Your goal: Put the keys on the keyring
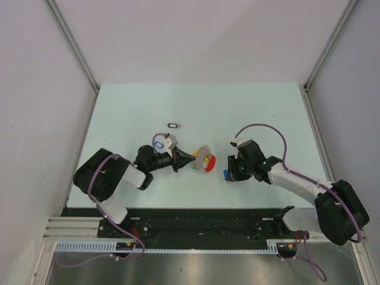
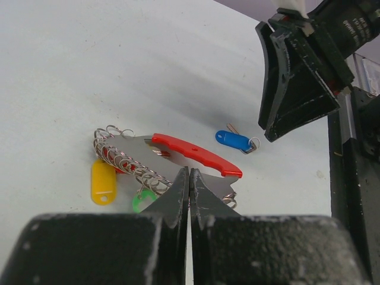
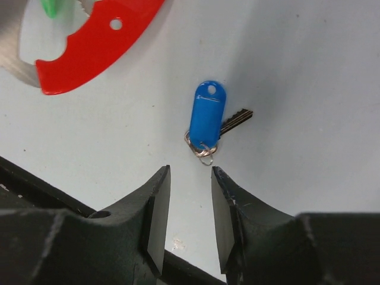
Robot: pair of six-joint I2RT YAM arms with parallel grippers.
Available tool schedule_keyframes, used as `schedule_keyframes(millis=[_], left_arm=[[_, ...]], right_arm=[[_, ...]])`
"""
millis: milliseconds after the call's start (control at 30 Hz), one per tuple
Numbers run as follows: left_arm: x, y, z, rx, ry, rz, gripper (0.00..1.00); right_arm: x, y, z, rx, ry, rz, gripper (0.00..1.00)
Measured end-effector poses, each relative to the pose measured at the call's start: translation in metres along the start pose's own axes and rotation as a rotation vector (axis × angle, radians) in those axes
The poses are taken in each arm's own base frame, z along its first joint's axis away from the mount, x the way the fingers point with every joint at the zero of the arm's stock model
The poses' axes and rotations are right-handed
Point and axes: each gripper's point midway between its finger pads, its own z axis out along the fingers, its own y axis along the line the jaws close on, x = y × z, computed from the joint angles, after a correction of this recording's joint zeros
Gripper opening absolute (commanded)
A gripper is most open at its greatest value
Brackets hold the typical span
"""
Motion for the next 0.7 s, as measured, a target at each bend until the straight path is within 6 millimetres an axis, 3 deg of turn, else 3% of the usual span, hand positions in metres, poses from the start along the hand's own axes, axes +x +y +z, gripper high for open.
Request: schedule_keyframes(millis=[200,533,700], left_arm=[[0.003,0.0,-0.001,-0.002,0.012,-0.004,0.0],[0.004,0.0,-0.001,0.002,0.015,-0.006,0.0],[0.004,-0.001,-0.001,0.005,0.016,-0.006,0.0]], right_arm=[[0.007,-0.016,0.008,-0.011,0.066,0.04,0.32],[0.009,-0.017,0.019,-0.069,0.133,0.049,0.2],[0.012,-0.016,0.021,-0.088,0.152,0.05,0.19]])
